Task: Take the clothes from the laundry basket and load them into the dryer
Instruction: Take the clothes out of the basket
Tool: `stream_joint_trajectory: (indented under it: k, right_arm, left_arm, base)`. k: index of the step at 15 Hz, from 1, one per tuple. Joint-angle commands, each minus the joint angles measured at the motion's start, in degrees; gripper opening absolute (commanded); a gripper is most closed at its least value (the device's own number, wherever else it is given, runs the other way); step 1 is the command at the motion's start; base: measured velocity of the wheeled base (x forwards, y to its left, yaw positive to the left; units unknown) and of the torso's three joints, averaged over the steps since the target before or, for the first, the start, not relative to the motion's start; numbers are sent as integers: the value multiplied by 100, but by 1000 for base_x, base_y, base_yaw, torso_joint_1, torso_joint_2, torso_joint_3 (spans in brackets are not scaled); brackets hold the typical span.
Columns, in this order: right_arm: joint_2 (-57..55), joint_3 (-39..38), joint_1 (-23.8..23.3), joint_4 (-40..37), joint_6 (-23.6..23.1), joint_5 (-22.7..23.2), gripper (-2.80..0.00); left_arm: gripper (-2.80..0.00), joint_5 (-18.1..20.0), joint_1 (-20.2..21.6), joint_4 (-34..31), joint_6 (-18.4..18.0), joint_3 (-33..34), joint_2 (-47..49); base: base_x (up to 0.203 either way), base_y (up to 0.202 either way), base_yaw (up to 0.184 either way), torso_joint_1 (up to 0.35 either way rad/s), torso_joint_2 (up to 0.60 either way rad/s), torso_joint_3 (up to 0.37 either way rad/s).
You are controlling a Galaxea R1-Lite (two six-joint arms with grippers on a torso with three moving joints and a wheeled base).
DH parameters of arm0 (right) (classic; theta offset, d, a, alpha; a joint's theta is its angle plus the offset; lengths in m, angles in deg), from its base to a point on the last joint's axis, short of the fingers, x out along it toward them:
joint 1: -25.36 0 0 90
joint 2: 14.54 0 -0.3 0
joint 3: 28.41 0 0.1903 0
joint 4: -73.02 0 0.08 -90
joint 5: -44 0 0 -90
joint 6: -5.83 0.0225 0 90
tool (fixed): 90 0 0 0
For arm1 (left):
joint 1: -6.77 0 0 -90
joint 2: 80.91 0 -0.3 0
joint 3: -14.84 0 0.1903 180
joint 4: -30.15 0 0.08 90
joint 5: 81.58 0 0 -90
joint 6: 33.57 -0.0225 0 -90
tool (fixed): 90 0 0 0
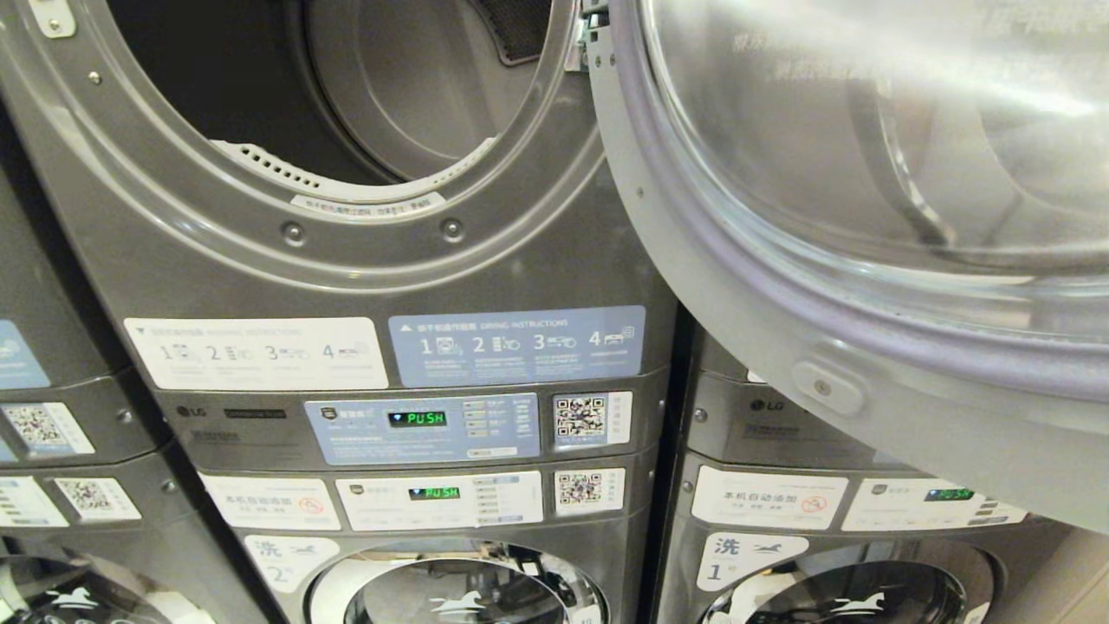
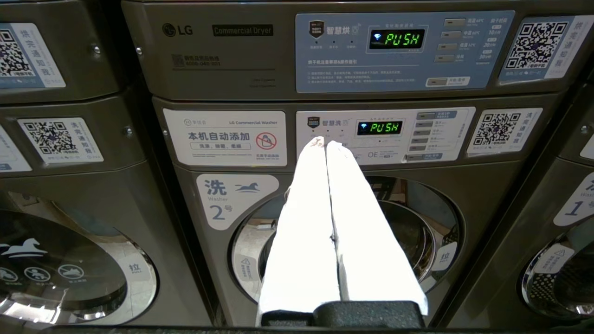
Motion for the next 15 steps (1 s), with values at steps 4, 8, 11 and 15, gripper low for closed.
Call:
stream_joint_trajectory:
  k: [4, 8, 11, 15]
  right_arm:
    - [-5, 0, 0, 2, 0, 1, -280]
    - [2, 0, 0, 2, 2, 1, -280]
    - [-4, 0, 0, 2, -5, 1, -280]
    - [-6, 0, 0, 2, -7, 1, -280]
  left_arm:
    - [-280, 0, 5, -2, -2, 0, -2]
    - [-280, 0, 5, -2, -2, 0, -2]
    - [-280, 0, 5, -2, -2, 0, -2]
    - [-280, 0, 5, -2, -2, 0, -2]
  base:
    - [0, 0, 0, -78, 161, 85]
    - [0, 0, 0, -80, 167, 94]
    - [0, 0, 0, -92, 204, 105]
    - [0, 0, 0, -117, 259, 134]
